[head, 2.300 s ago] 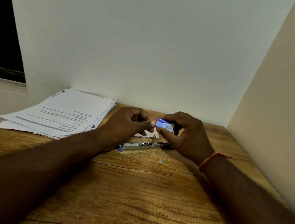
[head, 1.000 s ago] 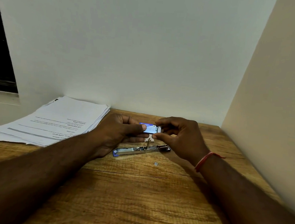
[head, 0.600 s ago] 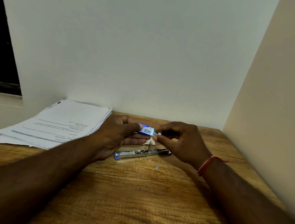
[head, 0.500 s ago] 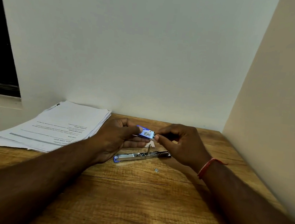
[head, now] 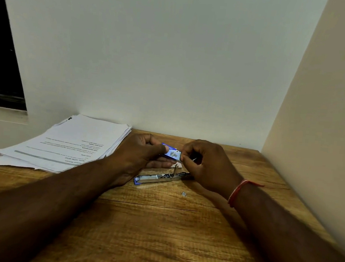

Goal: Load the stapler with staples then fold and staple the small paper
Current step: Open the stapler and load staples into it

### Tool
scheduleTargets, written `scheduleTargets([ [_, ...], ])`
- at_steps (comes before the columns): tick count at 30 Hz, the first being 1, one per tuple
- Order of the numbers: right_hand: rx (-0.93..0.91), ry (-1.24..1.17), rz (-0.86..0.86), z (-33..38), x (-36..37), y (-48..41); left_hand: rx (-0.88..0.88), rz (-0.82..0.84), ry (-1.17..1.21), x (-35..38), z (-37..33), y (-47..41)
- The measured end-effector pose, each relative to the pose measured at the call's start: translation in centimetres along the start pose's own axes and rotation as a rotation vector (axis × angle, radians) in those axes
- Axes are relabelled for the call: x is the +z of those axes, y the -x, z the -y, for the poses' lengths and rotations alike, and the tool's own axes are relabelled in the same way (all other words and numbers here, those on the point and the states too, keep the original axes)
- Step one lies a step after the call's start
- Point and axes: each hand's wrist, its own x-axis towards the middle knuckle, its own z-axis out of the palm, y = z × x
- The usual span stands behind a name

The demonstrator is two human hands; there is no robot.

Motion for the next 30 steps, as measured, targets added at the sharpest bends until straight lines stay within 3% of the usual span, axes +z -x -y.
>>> scheduleTargets([
  [6, 0.019, -0.004, -0.042, 0.2, 0.2, 0.0, 0.011, -0.053, -0.024, 0.0, 0.1, -0.4],
  [13, 0.247, -0.545, -0.292, 0.1, -0.1, -0.2, 0.025, -0.057, 0.01, -0.1, -0.3, -0.1],
  [19, 0.371, -0.76, -0.194, -0.7, -0.5, 0.0, 0.037, -0.069, 0.009, -0.6, -0.2, -0.6],
  [22, 0.342, -0.63, -0.106, -0.6, -0.7, 0.2, 0.041, -0.093, -0.003, -0.7, -0.2, -0.8],
  [26, 0.194, -0.172, 0.049, -1.1, -1.1, 0.3, 0.023, -0.123, -0.016, -1.0, -0.3, -0.9],
  [30, 0.158, -0.128, 0.135, -0.5, -1.1, 0.5, 0.018, -0.126, -0.003, -0.8, -0.3, -0.8],
])
